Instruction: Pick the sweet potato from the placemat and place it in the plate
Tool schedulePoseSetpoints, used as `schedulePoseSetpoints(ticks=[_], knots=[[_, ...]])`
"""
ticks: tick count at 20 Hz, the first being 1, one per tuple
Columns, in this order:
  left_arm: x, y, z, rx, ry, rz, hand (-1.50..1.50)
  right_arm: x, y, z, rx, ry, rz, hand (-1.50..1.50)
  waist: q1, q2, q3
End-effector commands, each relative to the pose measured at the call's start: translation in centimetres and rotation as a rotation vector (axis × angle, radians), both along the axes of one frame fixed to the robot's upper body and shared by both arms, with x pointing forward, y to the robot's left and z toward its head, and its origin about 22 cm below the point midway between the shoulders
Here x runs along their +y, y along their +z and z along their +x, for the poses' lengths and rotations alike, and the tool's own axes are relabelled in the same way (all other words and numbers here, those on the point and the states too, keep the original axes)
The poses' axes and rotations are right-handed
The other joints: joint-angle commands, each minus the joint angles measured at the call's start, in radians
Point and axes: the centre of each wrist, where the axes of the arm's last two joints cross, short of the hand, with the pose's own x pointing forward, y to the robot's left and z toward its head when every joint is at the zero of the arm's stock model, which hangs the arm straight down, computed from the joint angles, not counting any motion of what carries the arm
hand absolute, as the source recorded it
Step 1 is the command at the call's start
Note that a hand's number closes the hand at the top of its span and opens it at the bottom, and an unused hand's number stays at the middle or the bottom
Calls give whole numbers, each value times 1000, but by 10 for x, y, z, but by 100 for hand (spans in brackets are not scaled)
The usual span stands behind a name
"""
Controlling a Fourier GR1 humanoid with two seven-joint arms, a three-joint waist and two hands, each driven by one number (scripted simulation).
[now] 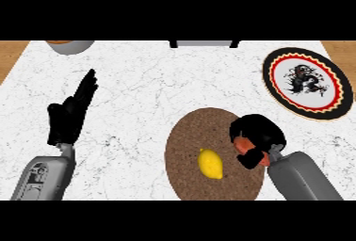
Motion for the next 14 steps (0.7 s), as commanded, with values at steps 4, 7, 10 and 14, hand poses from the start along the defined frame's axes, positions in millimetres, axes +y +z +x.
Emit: schedulePoseSetpoints(ticks=[4, 7, 10, 14], knots=[[14, -5, -9, 10, 53, 5, 0, -214, 43, -12, -116, -424, -136, 150, -65, 6, 6], [16, 2, -5, -18, 53, 1, 0, -282, 68, -28, -181, -566, -117, 150, -51, 17, 10], [17, 5, -5, -24, 40, 2, 0, -333, 85, -55, -290, -601, -89, 150, -31, 15, 11], [6, -2, -8, -7, 12, 2, 0, -358, 101, -63, -585, -610, 3, 150, -6, 10, 11]])
